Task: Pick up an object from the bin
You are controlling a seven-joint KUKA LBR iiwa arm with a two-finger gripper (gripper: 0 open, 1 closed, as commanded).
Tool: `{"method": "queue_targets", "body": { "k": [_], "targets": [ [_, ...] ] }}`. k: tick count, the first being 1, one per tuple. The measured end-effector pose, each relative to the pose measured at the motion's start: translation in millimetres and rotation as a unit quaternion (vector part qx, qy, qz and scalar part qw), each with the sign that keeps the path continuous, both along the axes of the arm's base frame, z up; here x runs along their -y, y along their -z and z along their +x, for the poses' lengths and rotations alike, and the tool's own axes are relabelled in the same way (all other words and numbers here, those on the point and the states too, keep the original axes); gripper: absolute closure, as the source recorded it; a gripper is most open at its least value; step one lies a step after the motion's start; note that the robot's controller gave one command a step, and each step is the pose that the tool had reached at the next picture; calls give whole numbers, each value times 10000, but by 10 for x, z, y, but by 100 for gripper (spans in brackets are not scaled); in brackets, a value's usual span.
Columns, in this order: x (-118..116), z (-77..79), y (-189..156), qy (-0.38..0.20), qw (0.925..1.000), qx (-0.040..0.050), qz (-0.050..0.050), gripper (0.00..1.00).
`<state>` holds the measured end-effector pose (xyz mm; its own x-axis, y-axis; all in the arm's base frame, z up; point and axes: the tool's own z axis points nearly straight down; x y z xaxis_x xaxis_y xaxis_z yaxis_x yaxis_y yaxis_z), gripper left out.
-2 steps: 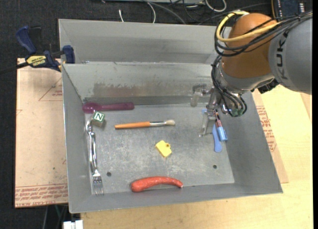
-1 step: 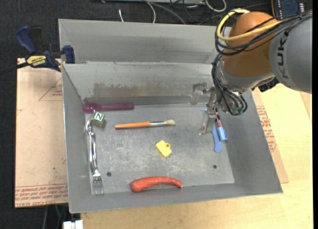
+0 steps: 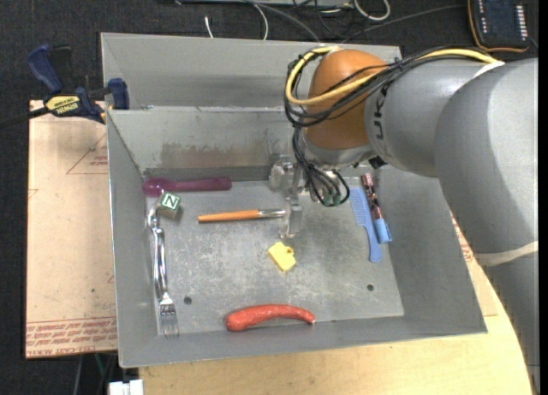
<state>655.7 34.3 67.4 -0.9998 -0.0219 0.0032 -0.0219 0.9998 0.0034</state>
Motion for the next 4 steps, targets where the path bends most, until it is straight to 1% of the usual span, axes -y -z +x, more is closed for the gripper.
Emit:
{"method": "queue_targets", "body": {
  "k": [1, 2, 3, 4],
  "targets": [
    [-290, -116, -729, -602, 9981, 105, -23, 0],
    [-585, -150, -321, 267, 9996, 10, -7, 0],
    [-757, -159, -31, 116, 9999, 117, -13, 0],
    [-920, -248, -36, 67, 9999, 83, -1, 100]
  ]
}}
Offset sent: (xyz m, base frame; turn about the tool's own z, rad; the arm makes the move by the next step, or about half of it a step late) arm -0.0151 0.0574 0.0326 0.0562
